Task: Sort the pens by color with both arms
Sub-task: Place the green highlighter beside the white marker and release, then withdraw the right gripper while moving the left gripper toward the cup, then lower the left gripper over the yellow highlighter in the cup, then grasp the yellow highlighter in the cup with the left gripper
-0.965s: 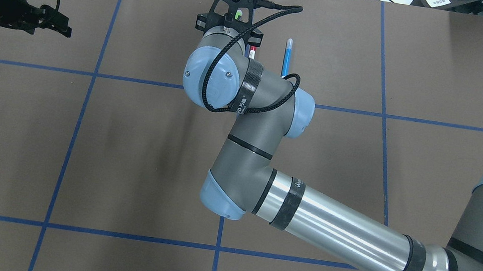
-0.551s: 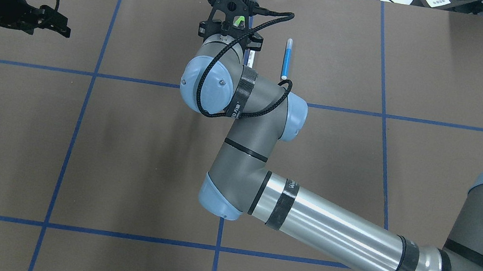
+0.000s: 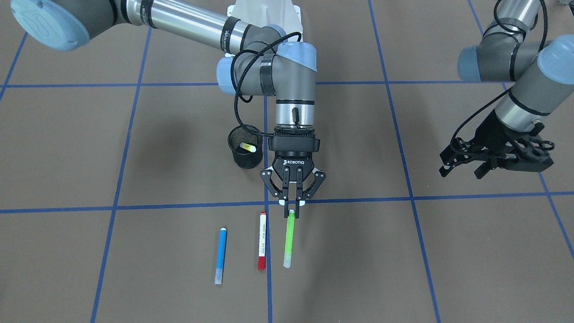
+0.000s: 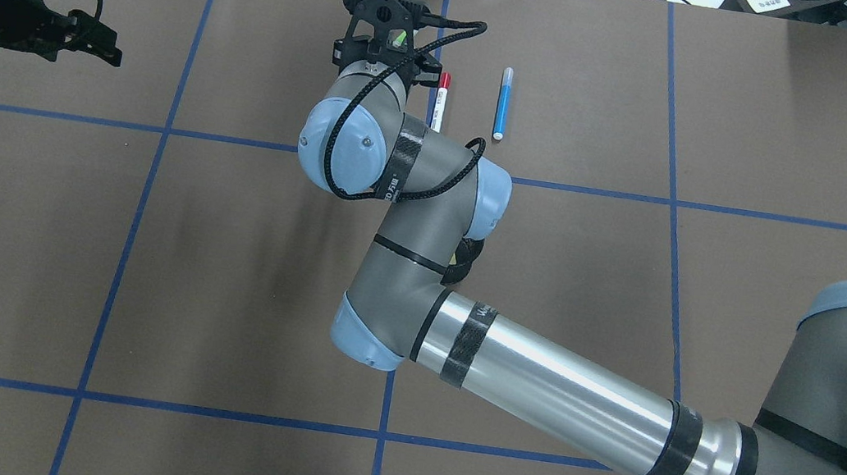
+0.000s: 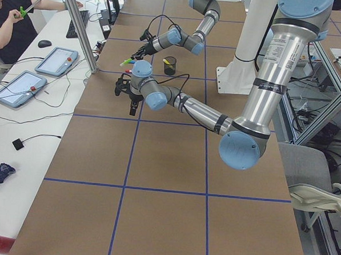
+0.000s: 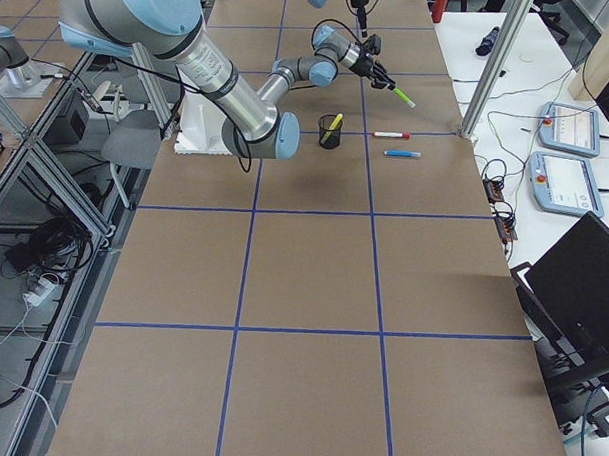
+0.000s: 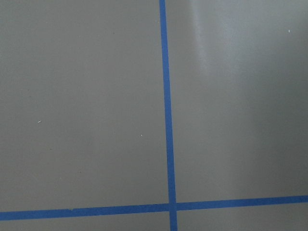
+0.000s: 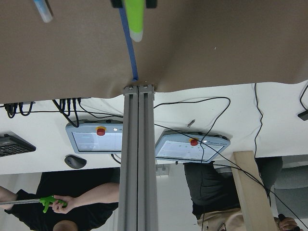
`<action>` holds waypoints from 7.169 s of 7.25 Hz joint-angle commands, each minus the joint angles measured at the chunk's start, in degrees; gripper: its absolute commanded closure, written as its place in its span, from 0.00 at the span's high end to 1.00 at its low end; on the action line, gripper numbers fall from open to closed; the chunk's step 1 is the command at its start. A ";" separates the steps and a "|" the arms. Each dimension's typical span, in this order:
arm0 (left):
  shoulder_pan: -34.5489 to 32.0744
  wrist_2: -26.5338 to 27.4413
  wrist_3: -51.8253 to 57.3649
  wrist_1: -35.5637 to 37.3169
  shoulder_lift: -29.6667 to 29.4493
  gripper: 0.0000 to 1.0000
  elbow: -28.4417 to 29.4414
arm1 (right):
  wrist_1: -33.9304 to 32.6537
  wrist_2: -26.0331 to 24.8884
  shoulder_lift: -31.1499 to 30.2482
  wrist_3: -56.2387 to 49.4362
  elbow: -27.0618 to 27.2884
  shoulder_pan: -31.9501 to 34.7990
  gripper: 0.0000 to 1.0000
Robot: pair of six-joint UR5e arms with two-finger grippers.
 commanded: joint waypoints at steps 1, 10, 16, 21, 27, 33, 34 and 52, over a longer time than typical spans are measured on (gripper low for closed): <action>0.04 0.00 0.00 0.00 0.01 0.99 0.19 | 2.09 0.45 0.03 -2.11 -1.87 0.04 0.00; 0.04 0.00 0.00 -2.02 -0.34 0.99 2.82 | 5.34 -0.16 -2.70 -3.44 -4.42 -2.25 0.25; -0.04 -0.09 -0.88 -1.15 -2.96 0.99 2.30 | 5.08 5.34 -1.56 -8.42 3.37 0.19 1.00; 0.30 -4.83 -7.88 7.98 -13.06 0.99 -0.08 | -1.87 38.26 -3.48 -11.61 11.74 19.42 1.00; 6.45 -6.24 -13.01 32.50 -31.69 0.99 2.19 | -8.73 58.55 -11.30 -16.53 11.75 32.73 1.00; 15.16 -6.85 -16.09 37.35 -46.38 0.99 17.82 | -9.08 72.18 -17.97 -16.53 13.75 35.28 1.00; 15.68 -7.03 -15.91 37.35 -49.35 0.99 22.03 | -8.90 72.44 -19.38 -17.23 14.47 35.28 1.00; 21.23 -11.25 -12.22 33.94 -50.96 0.72 32.35 | -9.16 75.96 -22.30 -22.07 17.02 35.37 1.00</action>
